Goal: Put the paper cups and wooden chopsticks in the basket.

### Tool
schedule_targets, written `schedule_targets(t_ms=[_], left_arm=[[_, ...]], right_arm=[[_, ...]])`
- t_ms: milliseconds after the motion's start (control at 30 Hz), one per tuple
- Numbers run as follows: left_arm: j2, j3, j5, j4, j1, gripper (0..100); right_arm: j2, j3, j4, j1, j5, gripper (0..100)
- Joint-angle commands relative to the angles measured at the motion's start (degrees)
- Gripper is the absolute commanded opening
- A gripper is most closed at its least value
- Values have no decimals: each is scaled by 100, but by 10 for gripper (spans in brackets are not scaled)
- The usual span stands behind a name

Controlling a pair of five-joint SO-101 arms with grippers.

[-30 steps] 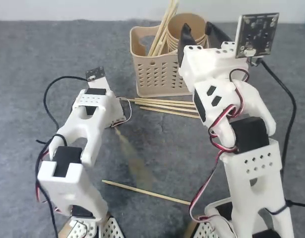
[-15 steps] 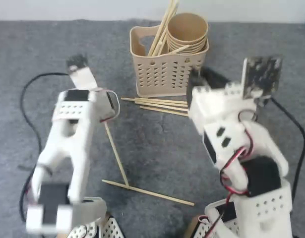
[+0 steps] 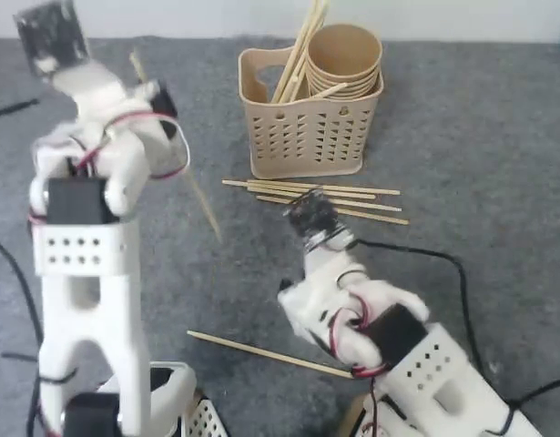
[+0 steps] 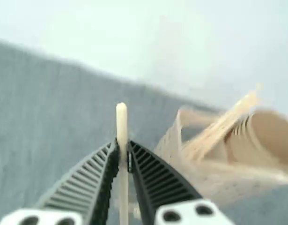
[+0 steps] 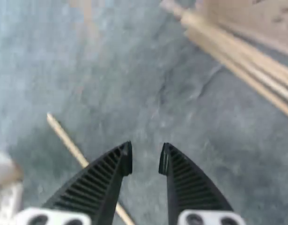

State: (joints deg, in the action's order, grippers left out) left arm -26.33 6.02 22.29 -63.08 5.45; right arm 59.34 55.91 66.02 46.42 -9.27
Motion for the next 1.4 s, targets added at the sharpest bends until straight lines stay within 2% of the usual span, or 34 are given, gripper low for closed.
schedule_targets(t_ms=[0,100,233,567,867,1000,1167,1233,1367], left_arm=[[756,-1305,-343,466,-334,13],[1248,-1596,-686,1345,-607,13],[1582,-1657,-738,3059,-738,13],[1591,-1692,-299,4571,-756,13],[1653,-1640,-325,4686,-1143,13],[1653,-1218,-396,4730,-1196,14],[1662,-690,-1767,4730,-1433,24],[1662,-576,-2057,4730,-1468,69],[1653,-523,-1811,4730,-1407,253]], right_arm=[[163,220,-207,31,273,114],[163,343,-268,-224,299,116],[163,360,-268,-303,299,116],[136,360,-268,-295,308,116],[154,360,-268,-295,308,116],[163,360,-259,-295,308,116],[163,360,-259,-295,308,116],[163,360,-259,-295,308,116],[163,360,-259,-295,308,116]])
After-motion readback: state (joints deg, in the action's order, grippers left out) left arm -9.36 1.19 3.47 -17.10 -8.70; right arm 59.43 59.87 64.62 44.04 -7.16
